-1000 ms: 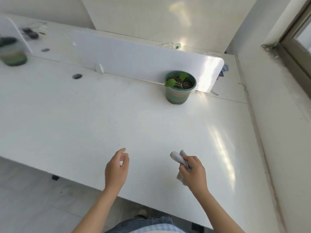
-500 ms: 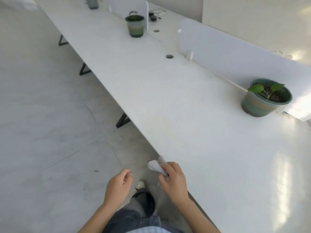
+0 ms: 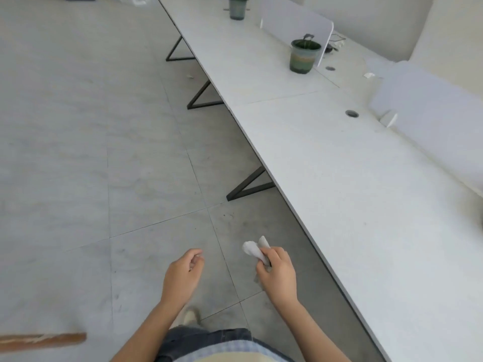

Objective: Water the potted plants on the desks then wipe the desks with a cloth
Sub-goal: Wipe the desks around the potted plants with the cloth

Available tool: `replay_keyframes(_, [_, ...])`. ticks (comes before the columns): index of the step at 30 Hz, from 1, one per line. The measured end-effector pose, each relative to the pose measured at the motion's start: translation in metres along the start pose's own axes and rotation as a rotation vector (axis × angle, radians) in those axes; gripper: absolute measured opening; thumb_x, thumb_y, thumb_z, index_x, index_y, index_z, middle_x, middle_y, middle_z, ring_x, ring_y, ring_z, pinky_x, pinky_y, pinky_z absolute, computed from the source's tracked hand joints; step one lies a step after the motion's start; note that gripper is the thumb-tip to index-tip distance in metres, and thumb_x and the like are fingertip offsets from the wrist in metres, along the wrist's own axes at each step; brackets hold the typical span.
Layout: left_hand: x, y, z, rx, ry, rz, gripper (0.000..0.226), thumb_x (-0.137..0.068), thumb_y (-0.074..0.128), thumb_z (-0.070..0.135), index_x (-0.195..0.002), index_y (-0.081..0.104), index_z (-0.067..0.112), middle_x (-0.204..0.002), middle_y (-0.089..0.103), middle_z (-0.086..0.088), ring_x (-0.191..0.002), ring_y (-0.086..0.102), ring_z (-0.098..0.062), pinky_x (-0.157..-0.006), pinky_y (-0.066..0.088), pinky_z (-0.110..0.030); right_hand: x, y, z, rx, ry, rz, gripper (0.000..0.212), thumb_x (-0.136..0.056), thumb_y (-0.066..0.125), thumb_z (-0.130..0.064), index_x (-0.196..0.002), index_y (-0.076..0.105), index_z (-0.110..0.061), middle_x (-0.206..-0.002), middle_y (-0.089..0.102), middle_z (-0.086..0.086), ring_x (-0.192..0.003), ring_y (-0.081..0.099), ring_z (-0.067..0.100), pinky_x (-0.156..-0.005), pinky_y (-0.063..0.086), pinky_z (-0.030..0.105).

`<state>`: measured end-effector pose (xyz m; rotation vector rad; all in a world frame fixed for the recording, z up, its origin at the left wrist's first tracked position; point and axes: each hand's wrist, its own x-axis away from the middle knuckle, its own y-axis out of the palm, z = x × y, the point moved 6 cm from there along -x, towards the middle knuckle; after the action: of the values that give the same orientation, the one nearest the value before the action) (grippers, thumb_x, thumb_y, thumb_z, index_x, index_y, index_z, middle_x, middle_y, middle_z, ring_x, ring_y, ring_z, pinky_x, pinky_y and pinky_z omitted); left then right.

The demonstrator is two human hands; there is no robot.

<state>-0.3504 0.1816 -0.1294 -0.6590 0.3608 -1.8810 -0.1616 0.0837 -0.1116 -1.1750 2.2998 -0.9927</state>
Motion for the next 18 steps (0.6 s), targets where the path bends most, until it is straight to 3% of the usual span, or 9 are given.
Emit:
replay_keyframes(6, [-0.077,-0.095,-0.025,0.112,-0.022,0.132,0.022,-0.092,0.046,0.012,-0.108,0.061,0.010,-0.094,0.066,-0.008,-0.094,0.060,-0.024,-0.081,0.043,-0.031,-0.039,0.075,-0.071,-0.009,-0.005,-0.027,0.050,-0.072,0.035,-0.032,-0.104,0.066,-0.009,-0.083,0.055,0.003,-0.077,0.049,0.022,-0.058,0.034,0.020])
replay_keyframes(9, [-0.088,-0.105,-0.049,0.103,-0.085,0.072,0.022,-0.092,0.046,0.013,-0.108,0.061,0.011,-0.095,0.067,-0.007,-0.096,0.061,-0.024,-0.081,0.044,-0.030,-0.052,0.097,-0.093,0.031,-0.008,-0.038,0.037,-0.071,0.044,-0.022,-0.097,0.068,-0.010,-0.081,0.061,0.009,-0.070,0.051,0.023,-0.055,0.037,0.025])
replay_keyframes(14, [-0.120,-0.112,-0.066,0.067,-0.158,-0.033,0.022,-0.093,0.044,0.015,-0.110,0.059,0.012,-0.098,0.067,-0.006,-0.095,0.062,-0.022,-0.083,0.044,-0.028,-0.087,0.127,-0.118,0.044,-0.026,-0.089,0.040,-0.071,0.038,-0.029,-0.089,0.069,-0.011,-0.078,0.064,0.009,-0.066,0.056,0.025,-0.055,0.040,0.024])
replay_keyframes(18, [-0.160,-0.123,-0.076,0.016,-0.217,-0.021,0.025,-0.094,0.043,0.018,-0.111,0.060,0.010,-0.102,0.067,-0.011,-0.095,0.062,-0.025,-0.088,0.047,-0.033,-0.137,0.142,-0.127,0.042,-0.020,-0.087,0.027,-0.075,0.052,-0.014,-0.096,0.068,-0.007,-0.085,0.064,0.012,-0.072,0.051,0.020,-0.060,0.039,0.024])
